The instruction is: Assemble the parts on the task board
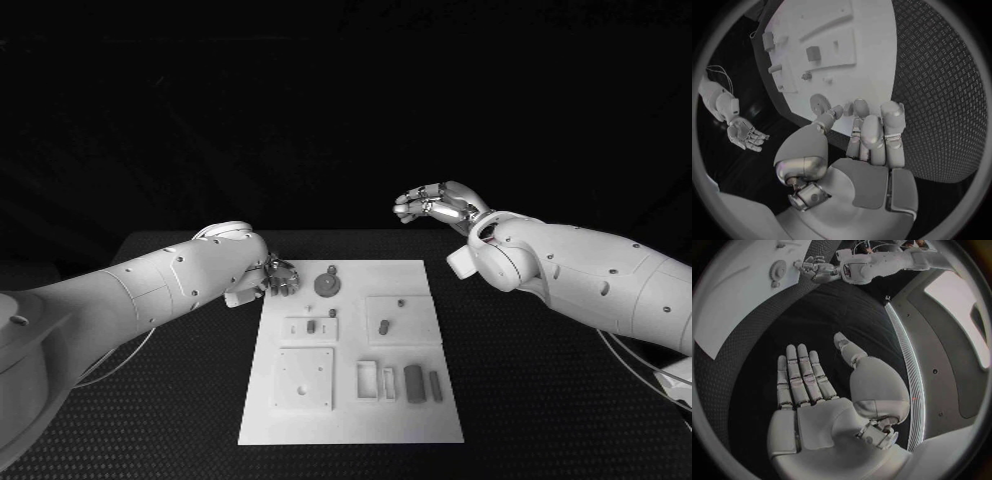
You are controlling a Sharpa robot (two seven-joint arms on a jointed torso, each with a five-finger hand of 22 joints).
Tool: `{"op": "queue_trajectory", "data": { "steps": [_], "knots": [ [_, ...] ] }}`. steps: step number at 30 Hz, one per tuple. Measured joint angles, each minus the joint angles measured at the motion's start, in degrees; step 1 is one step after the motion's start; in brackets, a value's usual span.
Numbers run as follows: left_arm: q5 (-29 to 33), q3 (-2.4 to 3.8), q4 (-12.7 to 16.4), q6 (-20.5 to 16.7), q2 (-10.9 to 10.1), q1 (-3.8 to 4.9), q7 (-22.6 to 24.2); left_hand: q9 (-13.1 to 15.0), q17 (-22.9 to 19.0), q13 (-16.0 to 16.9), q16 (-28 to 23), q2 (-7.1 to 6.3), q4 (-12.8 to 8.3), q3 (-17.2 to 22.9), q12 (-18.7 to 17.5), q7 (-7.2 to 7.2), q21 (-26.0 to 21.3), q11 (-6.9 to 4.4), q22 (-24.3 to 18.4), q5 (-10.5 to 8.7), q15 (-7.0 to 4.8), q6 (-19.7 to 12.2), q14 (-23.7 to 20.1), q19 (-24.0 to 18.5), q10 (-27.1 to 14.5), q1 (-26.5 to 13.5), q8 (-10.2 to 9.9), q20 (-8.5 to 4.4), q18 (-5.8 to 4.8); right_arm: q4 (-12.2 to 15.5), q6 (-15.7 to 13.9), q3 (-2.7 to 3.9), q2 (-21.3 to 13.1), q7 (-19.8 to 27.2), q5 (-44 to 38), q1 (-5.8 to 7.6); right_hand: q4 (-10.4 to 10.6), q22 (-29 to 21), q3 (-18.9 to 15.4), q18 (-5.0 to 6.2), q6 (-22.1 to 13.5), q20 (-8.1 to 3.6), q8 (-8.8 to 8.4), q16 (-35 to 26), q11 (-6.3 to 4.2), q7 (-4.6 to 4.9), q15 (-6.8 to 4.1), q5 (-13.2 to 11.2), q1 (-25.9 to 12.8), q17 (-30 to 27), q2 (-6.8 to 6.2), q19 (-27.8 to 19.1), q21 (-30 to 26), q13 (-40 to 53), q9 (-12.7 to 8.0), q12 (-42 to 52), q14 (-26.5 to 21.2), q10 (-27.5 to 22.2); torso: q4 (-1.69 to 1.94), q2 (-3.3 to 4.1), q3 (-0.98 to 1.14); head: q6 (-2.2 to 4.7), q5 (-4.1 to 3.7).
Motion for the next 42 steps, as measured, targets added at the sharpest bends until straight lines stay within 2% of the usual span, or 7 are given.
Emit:
{"op": "queue_trajectory", "data": {
  "steps": [11,18,32,33,35,39,42],
  "knots": [
    [0.9,0.00,-0.4,0.5,0.0,-0.01,0.4,0.0,-0.1,-0.3,0.2,2.64,-1.7,1.2,0.0,0.08,0.0,-0.21,0.0,0.29,0.00,0.5,0.0,0.0,0.2,2.2,0.0,0.01,0.01,0.0,0.1,0.01,0.0,0.0,0.0,0.00,0.0,0.0,0.0,0.00,0.0,0.00,0.00,0.0,0.00,0.00,0.00,0.0,0.0,0.0,0.00,0.0,0.0,0.0,0.0,0.0,0.0,0.0,0.04,-0.02,0.00,-0.01,-0.01],
    [1.6,0.00,-0.7,0.5,0.1,-0.01,0.7,-0.1,-0.3,-0.6,0.2,5.34,-2.3,1.4,0.0,0.08,0.2,-0.21,0.0,0.09,0.01,0.5,0.0,0.0,0.2,2.6,0.0,0.01,0.01,0.0,0.2,0.00,0.0,0.0,0.0,0.00,0.0,0.0,0.0,0.00,0.0,0.00,0.00,0.0,0.00,0.00,0.00,0.0,0.0,0.0,0.00,0.0,0.0,-0.1,0.0,0.0,0.0,0.0,0.03,-0.02,0.02,0.04,0.04],
    [2.3,0.00,-0.9,0.5,0.0,-0.01,1.1,-0.1,-0.1,-0.9,0.7,6.40,-2.7,1.8,0.0,-0.12,0.2,-0.31,0.0,-0.17,0.21,1.7,-0.2,-0.2,0.3,2.8,0.2,-0.20,0.02,-0.1,0.4,0.01,0.0,-0.1,0.0,0.00,0.0,0.1,0.0,0.00,0.0,0.00,0.00,0.0,0.00,0.00,0.00,0.0,0.0,0.0,0.00,0.0,0.0,-0.2,0.0,0.0,0.0,0.0,0.03,-0.03,0.01,-0.04,-0.04],
    [2.3,0.00,-0.8,0.5,0.0,-0.01,1.2,-0.1,0.0,-1.0,0.8,6.58,-2.9,2.2,0.0,-0.33,0.2,-0.41,0.0,-0.83,0.22,2.0,-0.2,-0.2,0.4,3.0,0.3,-0.20,0.01,-0.1,0.4,0.01,0.1,-0.1,0.0,0.00,0.0,0.1,0.0,0.00,0.0,0.00,0.00,0.0,0.00,0.00,0.00,0.0,0.0,0.1,0.00,0.0,0.0,-0.1,0.0,0.0,0.0,0.0,0.03,-0.03,0.01,-0.04,-0.04],
    [2.3,0.00,-0.6,0.5,-0.3,-0.01,1.2,-0.1,0.2,-1.2,1.2,6.18,-2.6,4.6,0.0,-0.84,0.2,-0.62,0.0,-3.07,0.20,2.6,-0.2,-0.2,0.6,4.0,0.6,-0.21,0.00,-0.1,0.4,0.01,0.1,-0.1,0.0,0.00,0.0,0.1,0.0,0.00,0.0,0.00,0.00,0.0,0.00,0.00,-0.01,0.0,0.0,0.1,0.00,0.0,0.0,-0.2,0.0,0.0,0.0,0.0,0.03,-0.03,0.01,-0.07,-0.05],
    [2.2,0.00,0.0,0.3,-0.9,-0.01,1.4,-0.1,0.8,-1.6,1.8,5.01,-2.7,6.5,0.0,-1.24,0.7,-0.52,0.0,-3.29,-0.08,3.7,0.3,-0.2,1.4,5.3,1.2,-0.20,-0.02,-0.1,0.5,0.00,0.1,-0.1,0.0,0.00,0.0,0.1,0.0,0.00,0.0,0.00,0.00,-0.2,0.00,0.00,-0.01,0.0,0.0,0.1,0.00,0.0,-0.2,-0.2,0.0,0.0,0.0,0.0,0.03,-0.03,0.02,-0.16,-0.05],
    [2.2,0.01,0.7,0.0,-1.4,-0.01,1.5,-0.1,0.8,-1.9,1.8,4.85,-2.8,6.7,-0.2,-1.56,0.7,-0.29,0.0,-3.49,-0.12,4.0,0.3,-0.2,1.8,5.5,1.3,-0.20,-0.03,-0.3,0.5,0.00,0.1,-0.1,0.0,0.00,0.0,0.1,0.0,0.00,0.0,0.00,0.00,-0.2,0.00,0.00,-0.01,0.0,0.0,0.1,0.00,0.0,-0.2,-0.2,-0.1,0.0,0.0,0.0,0.05,-0.05,0.02,-0.18,-0.05]
  ]
}}
